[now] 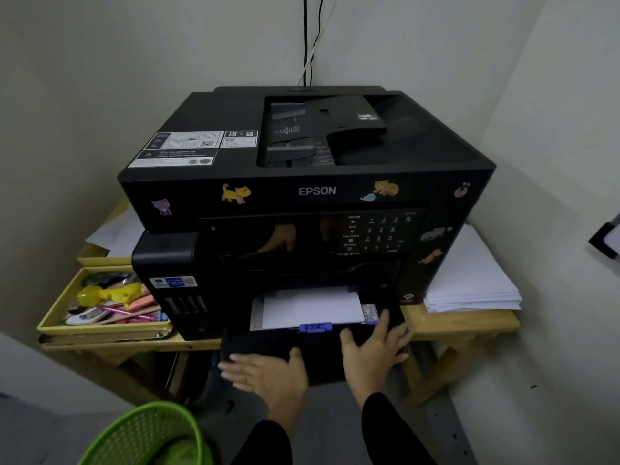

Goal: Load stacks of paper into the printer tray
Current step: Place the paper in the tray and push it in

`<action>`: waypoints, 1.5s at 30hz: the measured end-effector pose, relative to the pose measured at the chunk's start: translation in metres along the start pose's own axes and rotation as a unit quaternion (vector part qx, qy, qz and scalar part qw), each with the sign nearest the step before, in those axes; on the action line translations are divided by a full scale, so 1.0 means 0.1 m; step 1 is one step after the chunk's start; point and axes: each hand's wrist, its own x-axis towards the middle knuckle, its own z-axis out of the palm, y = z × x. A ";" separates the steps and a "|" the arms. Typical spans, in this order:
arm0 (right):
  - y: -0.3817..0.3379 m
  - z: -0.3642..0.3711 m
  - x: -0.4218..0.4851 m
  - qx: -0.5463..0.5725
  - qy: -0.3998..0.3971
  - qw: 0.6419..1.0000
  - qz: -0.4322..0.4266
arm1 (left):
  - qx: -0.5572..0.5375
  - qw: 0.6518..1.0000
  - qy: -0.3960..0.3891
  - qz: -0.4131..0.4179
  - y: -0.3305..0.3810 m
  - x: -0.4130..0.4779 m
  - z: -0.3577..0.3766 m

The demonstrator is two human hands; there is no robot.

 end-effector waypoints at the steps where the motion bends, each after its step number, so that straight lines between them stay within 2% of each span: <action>1: -0.03 0.01 0.00 0.075 0.021 0.995 0.065 | -0.061 0.997 -0.017 -0.051 0.03 0.01 0.00; 4: -0.15 0.03 0.10 0.271 0.015 0.927 0.261 | -0.209 0.967 -0.072 -0.126 0.19 0.07 -0.03; 7: -0.16 0.11 0.24 0.381 0.014 0.867 0.319 | -0.301 0.932 -0.080 -0.187 0.29 0.20 -0.06; 10: -0.18 0.16 0.29 0.418 0.023 0.853 0.312 | -0.375 0.902 -0.093 -0.195 0.24 0.26 0.00; 14: -0.31 0.10 0.48 0.464 0.004 0.839 0.283 | -0.484 0.848 -0.142 -0.160 0.39 0.45 -0.04; 16: -0.43 0.04 0.58 0.475 0.007 0.829 0.295 | -0.513 0.834 -0.147 -0.140 0.54 0.51 -0.09; 20: -0.57 0.03 0.64 0.482 0.021 0.816 0.318 | -0.506 0.841 -0.125 -0.144 0.71 0.48 -0.11; 28: -0.51 0.26 0.85 0.548 0.020 0.788 0.279 | -0.549 0.815 -0.125 -0.139 0.85 0.62 -0.05; 34: -0.48 0.29 0.88 0.585 -0.022 0.767 0.261 | -0.557 0.810 -0.135 -0.128 0.83 0.63 0.02; 36: -0.46 0.31 0.88 0.580 -0.024 0.773 0.257 | -0.554 0.812 -0.139 -0.119 0.81 0.64 0.02; 39: -0.45 0.27 0.87 0.540 -0.022 0.806 0.244 | -0.530 0.827 -0.156 -0.103 0.79 0.64 0.00; 43: -0.40 0.17 0.88 0.438 -0.050 0.874 0.206 | -0.457 0.864 -0.189 -0.095 0.76 0.65 -0.15; 45: -0.41 0.07 0.85 0.384 -0.047 0.901 0.194 | -0.393 0.894 -0.200 -0.080 0.74 0.62 -0.23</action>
